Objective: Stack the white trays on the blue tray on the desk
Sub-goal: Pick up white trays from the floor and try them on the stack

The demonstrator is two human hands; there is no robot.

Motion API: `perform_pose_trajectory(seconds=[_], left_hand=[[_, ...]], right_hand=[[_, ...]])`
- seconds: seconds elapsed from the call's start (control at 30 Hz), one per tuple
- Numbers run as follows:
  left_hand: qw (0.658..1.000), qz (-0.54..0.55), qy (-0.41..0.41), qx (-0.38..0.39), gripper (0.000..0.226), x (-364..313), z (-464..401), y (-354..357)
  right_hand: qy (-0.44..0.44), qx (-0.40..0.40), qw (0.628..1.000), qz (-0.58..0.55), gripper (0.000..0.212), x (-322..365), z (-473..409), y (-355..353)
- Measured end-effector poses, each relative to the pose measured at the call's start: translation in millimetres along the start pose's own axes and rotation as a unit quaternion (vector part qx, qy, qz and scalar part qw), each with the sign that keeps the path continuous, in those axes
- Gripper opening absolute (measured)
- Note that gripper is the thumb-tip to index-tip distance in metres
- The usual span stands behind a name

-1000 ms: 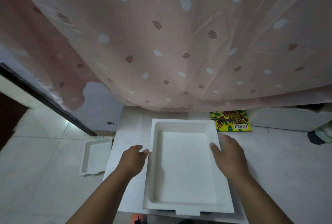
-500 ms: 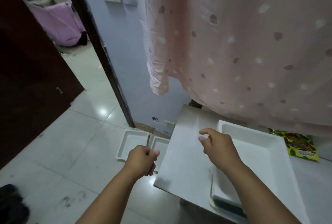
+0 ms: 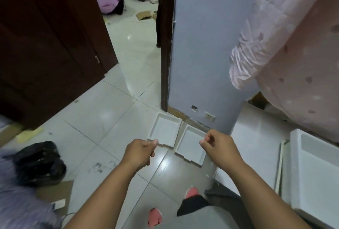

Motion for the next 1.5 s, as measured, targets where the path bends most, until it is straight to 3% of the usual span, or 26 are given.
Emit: perform_pose_trajectory(seconds=[0.13, 0.27, 0.43, 0.57, 0.8, 1.0, 1.13, 1.27, 1.5], left_hand=[[0.999, 0.028, -0.020, 0.014, 0.056, 3.8, -29.4, -11.1], [0.996, 0.070, -0.034, 0.040, 0.046, 6.0, -69.5, -21.7], [0.995, 0.049, -0.077, 0.029, 0.039, 3.3, -124.4, -49.7], [0.994, 0.043, -0.100, 0.017, 0.038, -3.9, -177.4, -63.6], [0.989, 0.038, -0.118, 0.076, 0.035, 1.2, -285.8, -33.7], [0.989, -0.026, -0.090, 0.115, 0.026, 36.8, -400.6, -8.0], [0.979, -0.119, -0.077, 0.147, 0.029, 105.2, -498.5, 36.0], [0.966, -0.216, -0.046, 0.132, 0.030, 176.2, -599.4, 93.4], [0.953, -0.292, -0.003, 0.077, 0.046, 270.9, -731.8, 169.8]], right_hand=[[0.027, 0.018, 0.999, -0.008, 0.022, 9.2, -40.5, 15.3], [0.028, 0.035, 0.998, -0.035, 0.029, 24.9, -91.9, 32.2], [0.041, 0.071, 0.994, -0.073, 0.030, 32.2, -175.0, 43.0], [0.053, 0.142, 0.985, -0.077, 0.029, 29.5, -253.4, 50.6], [0.098, 0.247, 0.964, -0.006, 0.034, 4.0, -331.5, 110.0], [0.158, 0.216, 0.963, -0.024, 0.022, -32.1, -375.8, 192.2], [0.214, 0.179, 0.959, -0.048, 0.019, -80.4, -421.5, 279.4], [0.256, 0.145, 0.955, -0.047, 0.023, -157.3, -487.2, 384.0], [0.301, 0.075, 0.951, -0.003, 0.024, -279.8, -570.5, 502.0]])
Point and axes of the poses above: each hand's wrist, its own z-axis away from the middle knuckle, its own y-axis out of the palm, x = y × z, the point moved 5 cm from there along -z, towards the middle knuckle, and after that the axes turned 5 degrees about x, right-handed, at the moved point
